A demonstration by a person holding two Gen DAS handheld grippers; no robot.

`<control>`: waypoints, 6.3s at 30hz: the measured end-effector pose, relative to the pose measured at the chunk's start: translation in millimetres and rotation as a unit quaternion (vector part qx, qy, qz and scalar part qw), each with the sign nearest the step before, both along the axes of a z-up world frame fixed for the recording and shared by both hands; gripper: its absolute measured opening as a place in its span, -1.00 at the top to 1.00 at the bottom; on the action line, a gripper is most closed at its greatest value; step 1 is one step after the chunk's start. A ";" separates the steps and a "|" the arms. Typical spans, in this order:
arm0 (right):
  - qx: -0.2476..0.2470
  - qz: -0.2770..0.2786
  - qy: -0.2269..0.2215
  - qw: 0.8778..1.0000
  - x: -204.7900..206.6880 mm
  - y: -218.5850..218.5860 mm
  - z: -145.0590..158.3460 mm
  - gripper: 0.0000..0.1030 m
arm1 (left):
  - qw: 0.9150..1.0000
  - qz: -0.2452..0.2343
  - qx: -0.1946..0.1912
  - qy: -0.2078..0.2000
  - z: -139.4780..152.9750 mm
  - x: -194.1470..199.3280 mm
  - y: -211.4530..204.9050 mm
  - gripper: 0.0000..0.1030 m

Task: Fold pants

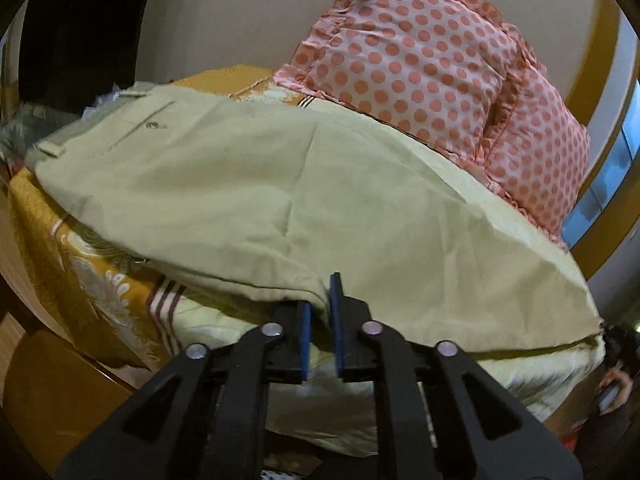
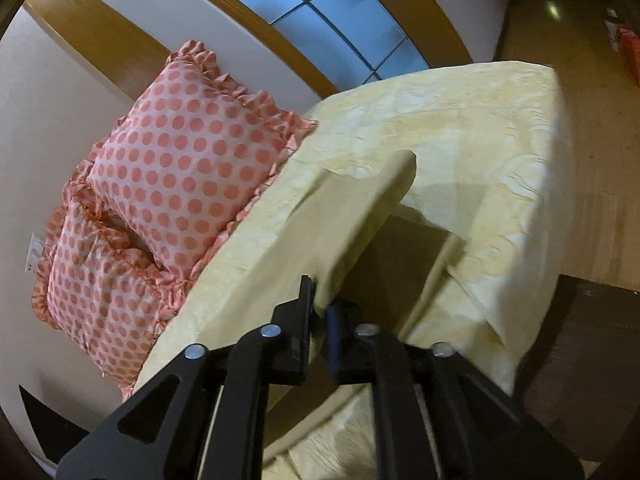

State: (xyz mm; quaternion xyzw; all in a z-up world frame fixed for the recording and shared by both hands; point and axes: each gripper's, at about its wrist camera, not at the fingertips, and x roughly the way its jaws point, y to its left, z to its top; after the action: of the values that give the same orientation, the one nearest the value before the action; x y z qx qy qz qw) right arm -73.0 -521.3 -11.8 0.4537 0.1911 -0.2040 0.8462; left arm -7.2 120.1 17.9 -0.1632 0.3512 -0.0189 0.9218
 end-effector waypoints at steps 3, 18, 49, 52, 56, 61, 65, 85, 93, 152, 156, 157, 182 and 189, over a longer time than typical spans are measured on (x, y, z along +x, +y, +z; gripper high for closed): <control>-0.036 -0.055 0.006 0.998 -18.3 0.1 3.8 -0.08 | 0.999 0.008 -0.011 -0.030 9.1 -16.0 7.8 0.36; -0.086 0.000 0.006 0.996 3.9 16.6 -28.8 0.79 | 0.987 0.118 -0.018 -0.104 26.3 -45.7 55.5 -0.47; -0.208 0.581 -0.088 0.782 72.9 404.3 57.0 -0.63 | 0.969 0.210 -0.115 -0.063 -6.6 -17.0 128.0 -0.69; -0.187 0.580 -0.093 0.788 74.7 398.8 56.0 -0.63 | 0.968 0.213 -0.121 -0.060 -5.5 -11.2 135.1 -0.69; -0.170 0.585 -0.089 0.788 74.5 400.3 51.1 -0.63 | 0.968 0.213 -0.123 -0.046 -3.8 4.5 143.6 -0.69; -0.162 0.588 -0.096 0.786 70.9 398.0 48.9 -0.64 | 0.963 0.224 -0.147 -0.034 -3.4 23.0 155.1 -0.37; -0.166 0.557 -0.111 0.806 72.2 368.9 58.6 -0.73 | 0.961 0.232 -0.147 -0.012 -7.0 35.8 157.9 0.66; -0.067 0.296 -0.140 0.943 54.9 164.0 70.8 -0.75 | 0.912 -0.382 0.115 -0.094 52.4 49.1 -218.2 0.76; -0.045 0.344 -0.134 0.928 67.5 174.1 66.4 -0.75 | 0.876 -0.418 0.209 -0.117 16.5 14.7 -245.7 0.66; -0.056 0.379 0.077 0.921 142.9 175.3 30.1 -0.40 | 0.968 -0.241 -0.043 0.061 18.0 157.3 -53.0 -0.71; -0.062 0.413 0.066 0.906 149.0 187.5 23.0 -0.14 | 0.960 -0.264 -0.037 0.084 12.4 172.5 -70.5 -0.69; -0.051 0.418 0.064 0.905 150.3 185.0 21.4 -0.09 | 0.958 -0.271 -0.036 0.091 10.8 177.4 -75.0 -0.69; -0.050 0.424 0.032 0.904 249.7 170.8 61.4 0.62 | 0.975 -0.194 0.101 0.039 30.8 306.8 -136.2 0.74; -0.136 0.375 0.056 0.915 214.6 172.8 85.8 -0.39 | 0.981 -0.162 0.108 -0.014 56.1 269.6 -106.4 0.24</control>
State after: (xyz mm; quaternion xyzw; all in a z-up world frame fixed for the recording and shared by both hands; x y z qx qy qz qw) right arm 141.6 -348.5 74.0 0.2172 0.3642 0.0789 0.9022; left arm 262.4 13.7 74.0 -0.0035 0.3597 -0.1323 0.9236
